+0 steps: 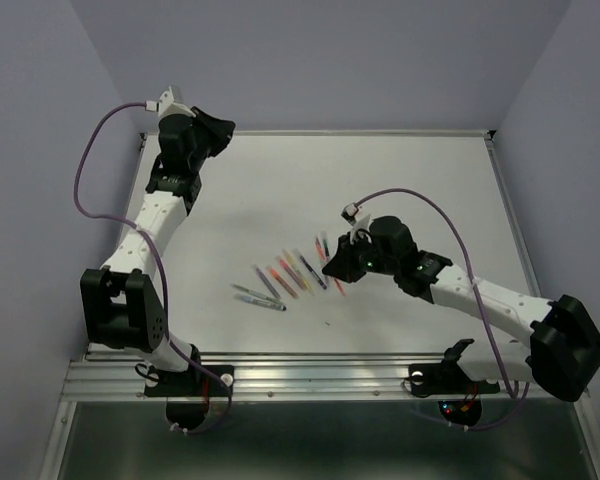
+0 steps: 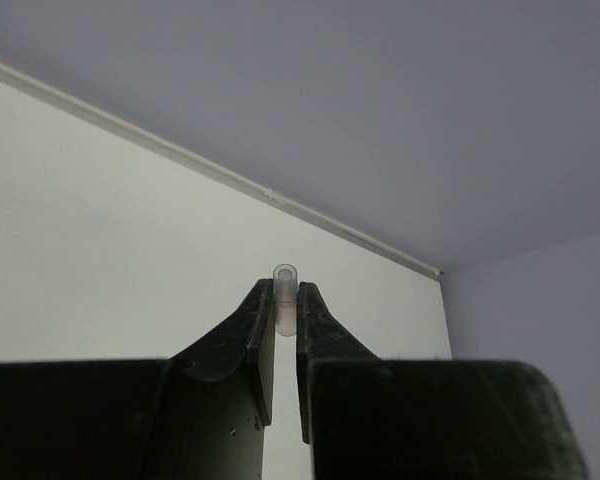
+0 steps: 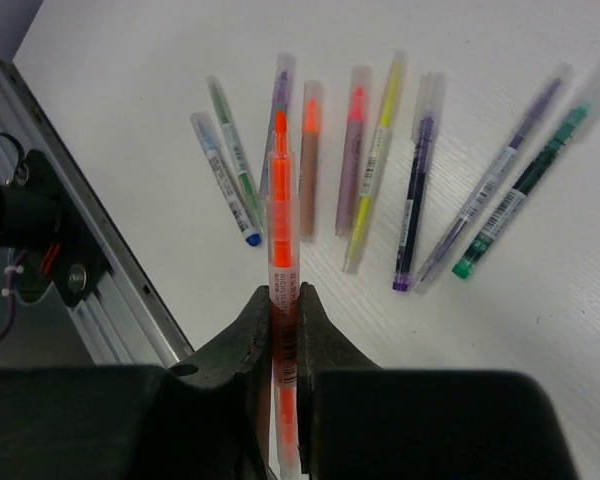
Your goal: Open the pen caps
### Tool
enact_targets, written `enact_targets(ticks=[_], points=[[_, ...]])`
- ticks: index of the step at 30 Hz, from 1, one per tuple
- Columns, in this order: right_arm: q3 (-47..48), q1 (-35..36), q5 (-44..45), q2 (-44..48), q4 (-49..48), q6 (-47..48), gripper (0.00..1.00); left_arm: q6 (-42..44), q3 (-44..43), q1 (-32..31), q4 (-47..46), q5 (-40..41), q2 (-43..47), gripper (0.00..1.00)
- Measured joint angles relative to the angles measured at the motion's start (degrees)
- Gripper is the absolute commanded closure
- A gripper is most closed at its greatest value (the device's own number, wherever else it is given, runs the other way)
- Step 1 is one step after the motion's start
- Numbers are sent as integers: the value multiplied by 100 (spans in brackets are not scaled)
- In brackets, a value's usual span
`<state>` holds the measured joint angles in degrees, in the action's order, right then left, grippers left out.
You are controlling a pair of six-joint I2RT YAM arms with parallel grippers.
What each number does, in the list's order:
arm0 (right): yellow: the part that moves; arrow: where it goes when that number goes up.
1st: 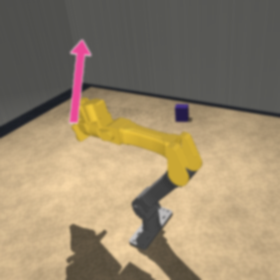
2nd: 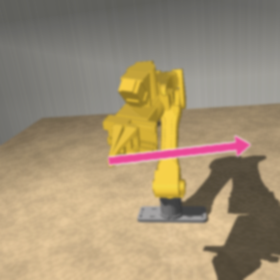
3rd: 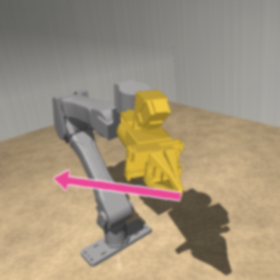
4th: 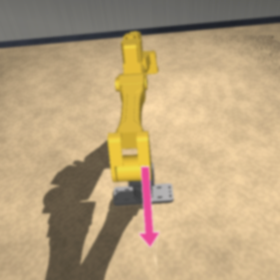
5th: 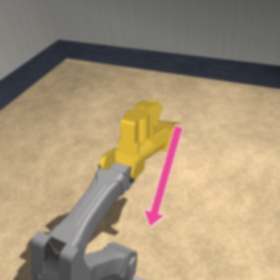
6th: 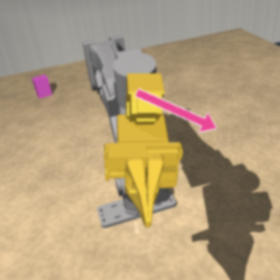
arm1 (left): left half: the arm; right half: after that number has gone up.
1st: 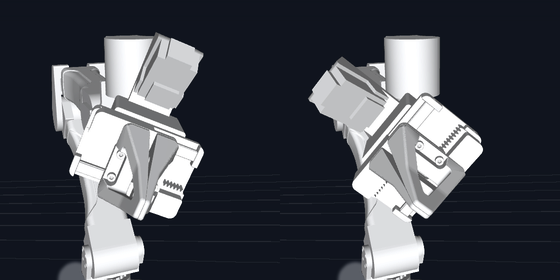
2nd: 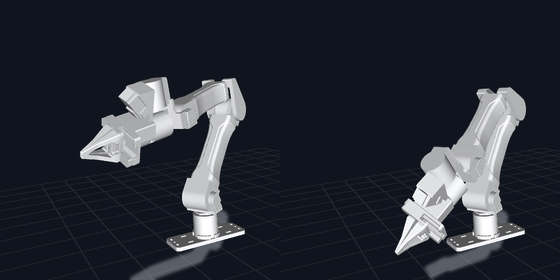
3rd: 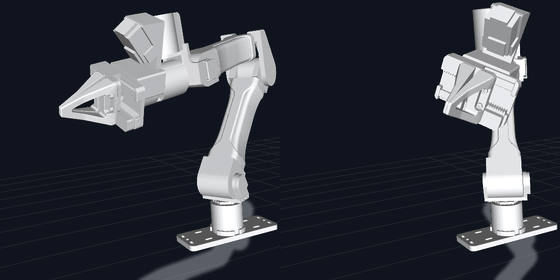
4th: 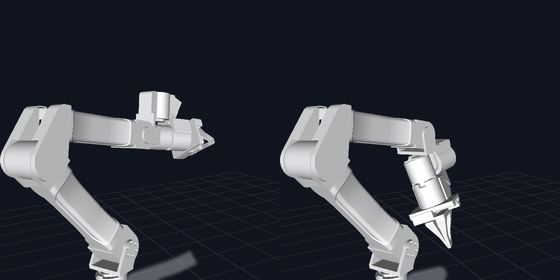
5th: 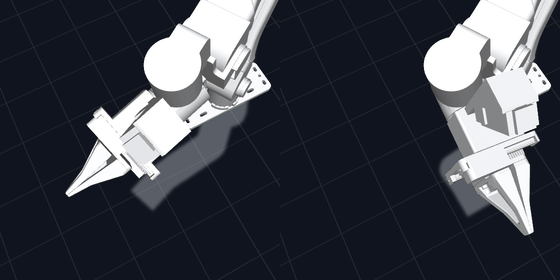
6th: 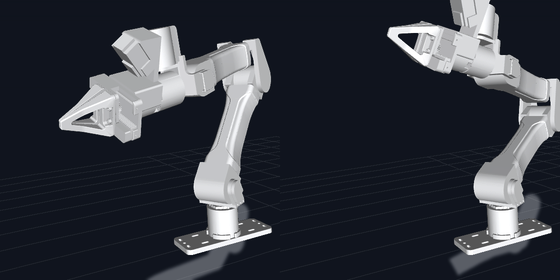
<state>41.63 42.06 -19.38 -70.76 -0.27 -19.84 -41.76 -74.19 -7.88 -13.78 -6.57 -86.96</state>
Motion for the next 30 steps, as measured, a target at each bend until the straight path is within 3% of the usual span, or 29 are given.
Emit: enact_targets(ticks=[4,7,10,15,20,30], points=[[125,-109,940,48,258,-184,99,149,-92,-33,540,192,-72,100],[474,-566,1528,-229,579,-321,99,308,-181,-44,1141,483,-278,100],[892,-1421,2085,-802,789,-428,99,428,-181,-42,1886,879,-643,100],[1499,-2059,3099,-1781,1362,-352,99,610,-181,-39,2776,1394,-1370,100],[1878,-2387,3388,-2597,1672,-133,99,745,-219,-39,3200,1510,-1958,100],[2417,-2520,3801,-3447,1961,227,80,901,-619,-39,3582,1637,-2594,100]])
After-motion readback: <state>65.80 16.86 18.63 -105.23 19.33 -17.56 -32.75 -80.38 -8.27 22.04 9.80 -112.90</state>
